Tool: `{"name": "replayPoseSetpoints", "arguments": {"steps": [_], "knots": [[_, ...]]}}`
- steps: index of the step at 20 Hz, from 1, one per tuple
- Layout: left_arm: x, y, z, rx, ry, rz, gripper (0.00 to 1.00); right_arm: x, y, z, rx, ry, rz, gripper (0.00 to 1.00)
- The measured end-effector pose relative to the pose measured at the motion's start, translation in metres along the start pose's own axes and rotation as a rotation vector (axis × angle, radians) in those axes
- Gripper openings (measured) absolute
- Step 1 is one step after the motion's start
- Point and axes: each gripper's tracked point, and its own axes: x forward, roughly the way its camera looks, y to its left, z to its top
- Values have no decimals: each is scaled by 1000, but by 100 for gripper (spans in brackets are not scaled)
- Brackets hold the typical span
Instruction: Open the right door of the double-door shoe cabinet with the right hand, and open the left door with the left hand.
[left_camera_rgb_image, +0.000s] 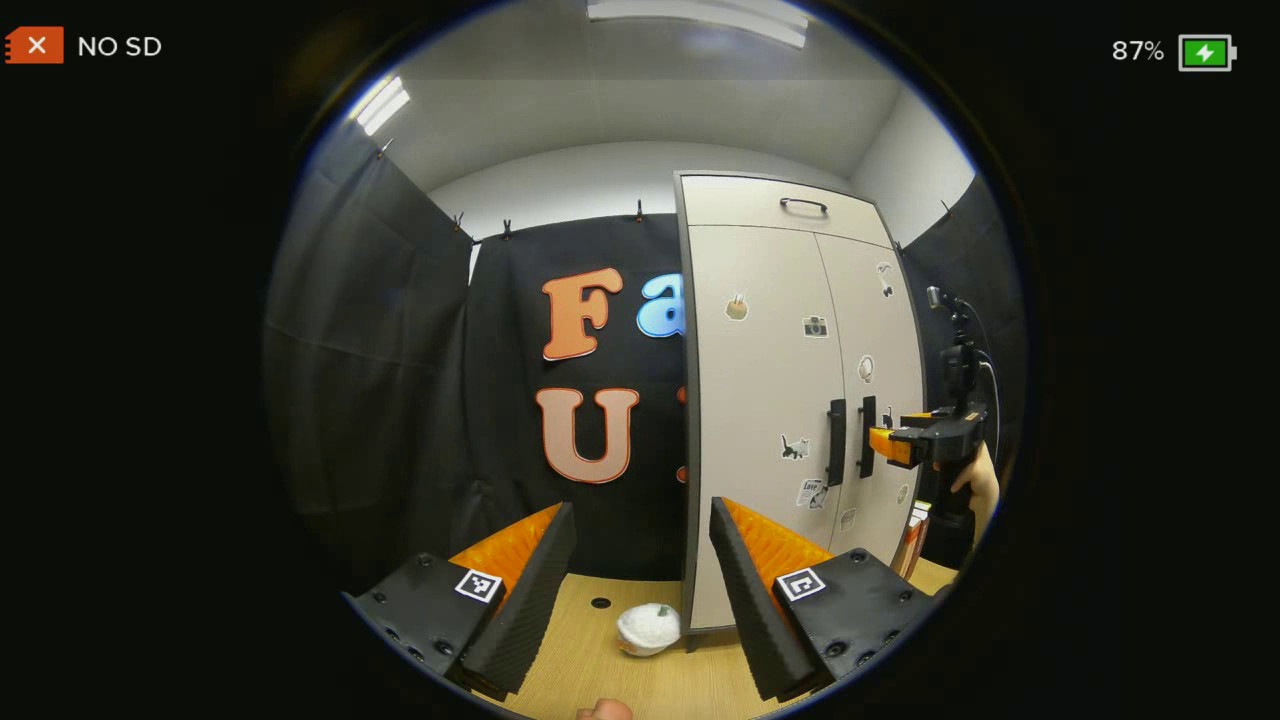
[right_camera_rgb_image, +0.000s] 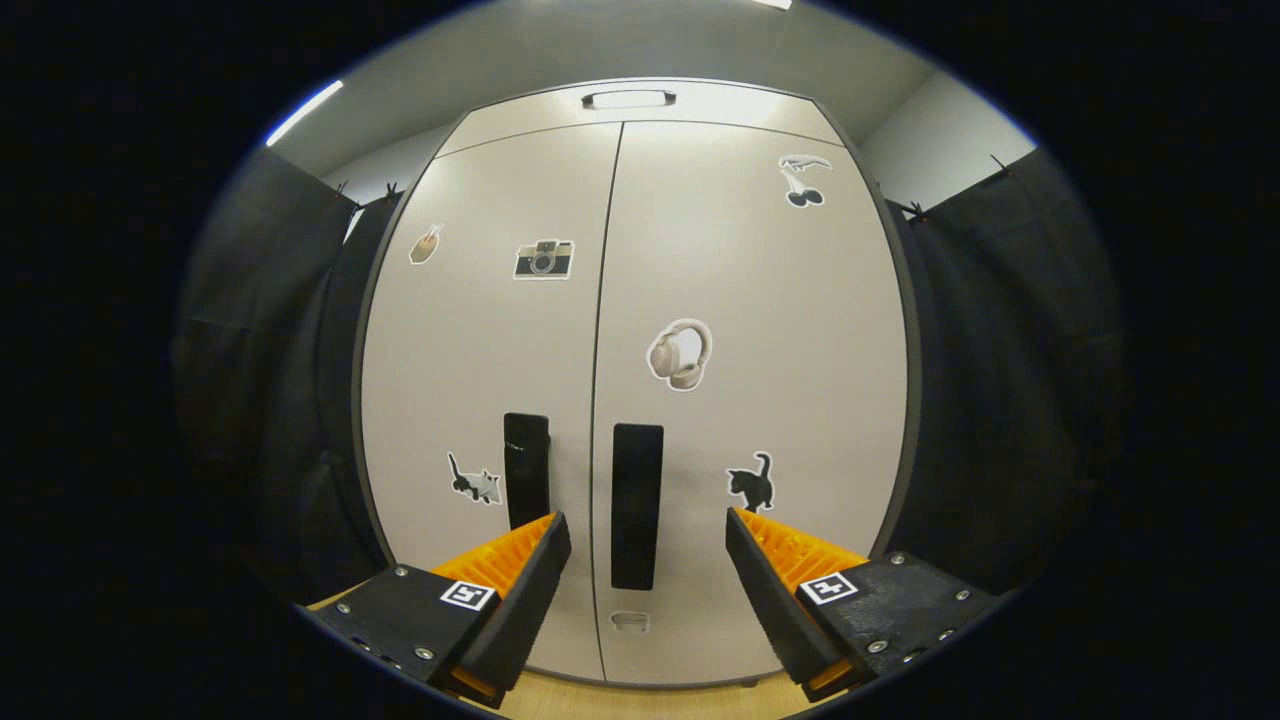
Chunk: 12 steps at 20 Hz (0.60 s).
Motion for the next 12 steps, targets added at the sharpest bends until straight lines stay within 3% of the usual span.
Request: {"name": "replayPoseSetpoints", "arguments": {"steps": [5, 12], "knots": [[0, 18, -1, 14, -5, 35, 81, 30, -4, -9, 32, 33, -29, 93], [4, 29, -9, 7, 1, 50, 82, 47, 5, -7, 46, 8, -30, 72]]}}
